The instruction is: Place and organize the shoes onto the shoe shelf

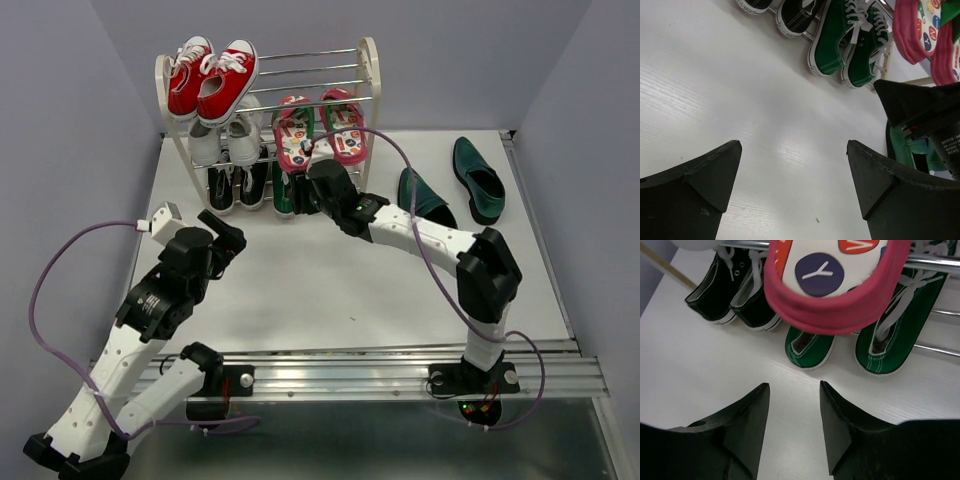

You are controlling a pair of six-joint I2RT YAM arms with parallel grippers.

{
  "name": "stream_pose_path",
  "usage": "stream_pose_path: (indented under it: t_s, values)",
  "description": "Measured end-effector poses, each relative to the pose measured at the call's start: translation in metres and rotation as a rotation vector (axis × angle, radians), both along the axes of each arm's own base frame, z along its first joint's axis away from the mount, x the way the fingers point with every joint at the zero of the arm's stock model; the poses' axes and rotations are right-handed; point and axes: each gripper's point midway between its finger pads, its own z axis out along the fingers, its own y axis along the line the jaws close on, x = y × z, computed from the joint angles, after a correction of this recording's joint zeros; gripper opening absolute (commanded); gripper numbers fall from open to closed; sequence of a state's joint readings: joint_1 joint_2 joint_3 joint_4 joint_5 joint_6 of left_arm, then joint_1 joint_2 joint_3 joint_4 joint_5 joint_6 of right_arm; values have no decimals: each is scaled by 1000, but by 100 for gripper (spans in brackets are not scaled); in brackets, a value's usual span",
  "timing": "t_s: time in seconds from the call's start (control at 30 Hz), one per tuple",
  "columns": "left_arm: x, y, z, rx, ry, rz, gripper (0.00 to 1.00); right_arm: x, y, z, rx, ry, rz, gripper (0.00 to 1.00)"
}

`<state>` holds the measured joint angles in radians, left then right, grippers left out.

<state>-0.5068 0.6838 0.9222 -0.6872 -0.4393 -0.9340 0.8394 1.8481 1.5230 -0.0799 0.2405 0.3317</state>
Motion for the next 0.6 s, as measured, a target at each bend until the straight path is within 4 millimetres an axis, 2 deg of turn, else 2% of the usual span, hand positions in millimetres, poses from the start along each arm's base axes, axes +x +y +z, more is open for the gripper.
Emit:
stream_pose_path:
  t_s: [0.13, 0.2, 0.47, 0.6]
  values:
    - [-3, 2, -10, 19, 31, 3, 99, 27, 1, -7, -29, -39, -102, 41]
    - [-4, 2, -14, 24, 41, 2, 99, 34, -2, -5, -36, -57, -141, 40]
    - [-5, 2, -23, 30, 59, -3, 99, 52, -13, 29, -20, -142, -254, 39]
    - [-6, 1, -27, 27, 64, -10, 99, 57, -11, 33, -31, -161, -272, 40]
